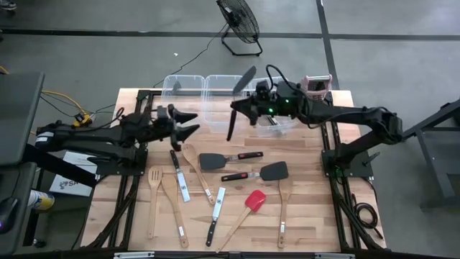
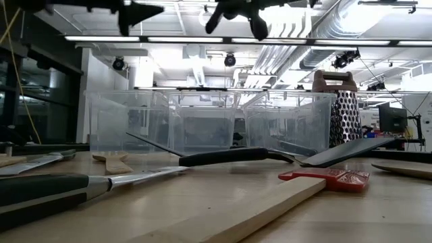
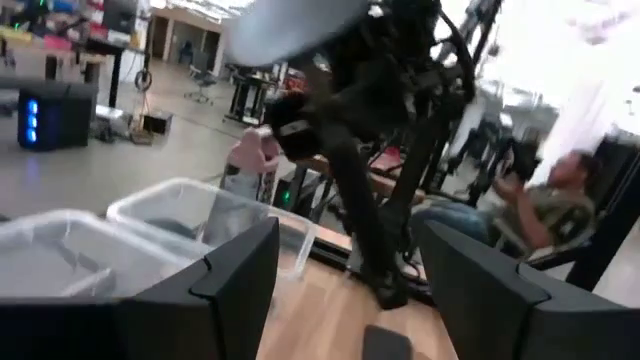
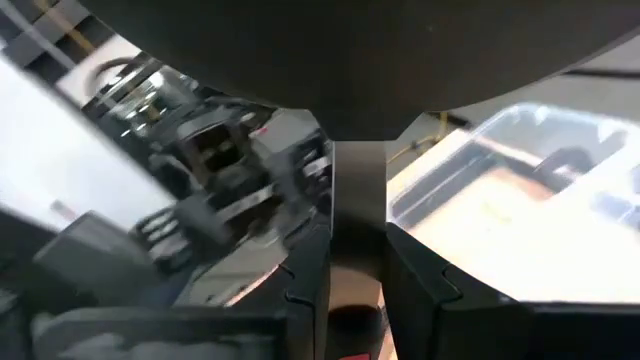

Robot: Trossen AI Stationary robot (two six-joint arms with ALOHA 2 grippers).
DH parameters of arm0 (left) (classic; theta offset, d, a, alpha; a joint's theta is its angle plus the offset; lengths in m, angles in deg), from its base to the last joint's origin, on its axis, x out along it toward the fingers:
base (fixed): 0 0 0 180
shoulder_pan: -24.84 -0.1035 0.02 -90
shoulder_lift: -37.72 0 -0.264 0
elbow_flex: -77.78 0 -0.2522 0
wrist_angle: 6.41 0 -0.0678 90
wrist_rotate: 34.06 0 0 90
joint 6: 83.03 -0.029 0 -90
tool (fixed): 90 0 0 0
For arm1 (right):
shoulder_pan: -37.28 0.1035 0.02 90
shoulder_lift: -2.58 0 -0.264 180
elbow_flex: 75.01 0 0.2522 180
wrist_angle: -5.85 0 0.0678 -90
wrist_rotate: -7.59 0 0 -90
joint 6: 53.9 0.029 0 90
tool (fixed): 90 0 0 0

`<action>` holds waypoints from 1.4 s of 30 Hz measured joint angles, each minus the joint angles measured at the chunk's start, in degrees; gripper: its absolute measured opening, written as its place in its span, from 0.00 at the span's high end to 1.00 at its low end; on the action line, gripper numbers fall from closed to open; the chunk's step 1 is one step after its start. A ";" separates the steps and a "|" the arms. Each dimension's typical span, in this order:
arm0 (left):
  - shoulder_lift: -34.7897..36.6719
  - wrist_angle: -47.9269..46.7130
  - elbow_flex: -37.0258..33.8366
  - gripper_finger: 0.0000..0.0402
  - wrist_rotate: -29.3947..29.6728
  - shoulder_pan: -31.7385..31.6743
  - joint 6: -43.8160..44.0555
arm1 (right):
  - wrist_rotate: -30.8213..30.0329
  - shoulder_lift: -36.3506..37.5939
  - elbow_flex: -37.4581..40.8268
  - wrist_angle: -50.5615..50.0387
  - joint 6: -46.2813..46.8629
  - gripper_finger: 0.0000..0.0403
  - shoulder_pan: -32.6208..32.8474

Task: Pick & Place Kitchen Items
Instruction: Put the black spatula into the transparent middle bin

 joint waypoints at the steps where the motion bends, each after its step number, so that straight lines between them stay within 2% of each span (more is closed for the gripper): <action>1: -1.56 -0.04 1.53 0.40 0.00 0.00 -1.31 | -0.99 -0.55 -0.80 -0.12 0.00 0.85 0.04; 6: -7.97 -7.10 8.93 0.40 0.57 -0.02 -7.29 | -8.25 -1.65 -2.48 -0.54 0.39 0.85 0.10; 14: -17.55 -16.98 18.30 0.40 8.76 -0.02 -13.29 | -17.90 -2.11 -2.59 4.49 0.39 0.85 0.16; 20: -21.11 -18.29 21.90 0.40 16.29 -0.02 -14.08 | -18.87 -2.81 -2.59 6.68 0.65 0.85 1.14; 31: -21.28 -21.94 22.37 0.40 15.19 0.00 -15.08 | -19.98 -3.42 -2.59 10.51 6.41 0.85 1.22; 39: -21.28 -21.92 22.35 0.41 15.19 0.00 -15.10 | -20.35 -3.69 -2.56 11.54 6.54 0.85 1.04; 42: -21.28 -21.92 22.35 0.44 15.19 0.00 -15.10 | -20.37 -3.69 -2.56 11.31 6.53 0.85 0.69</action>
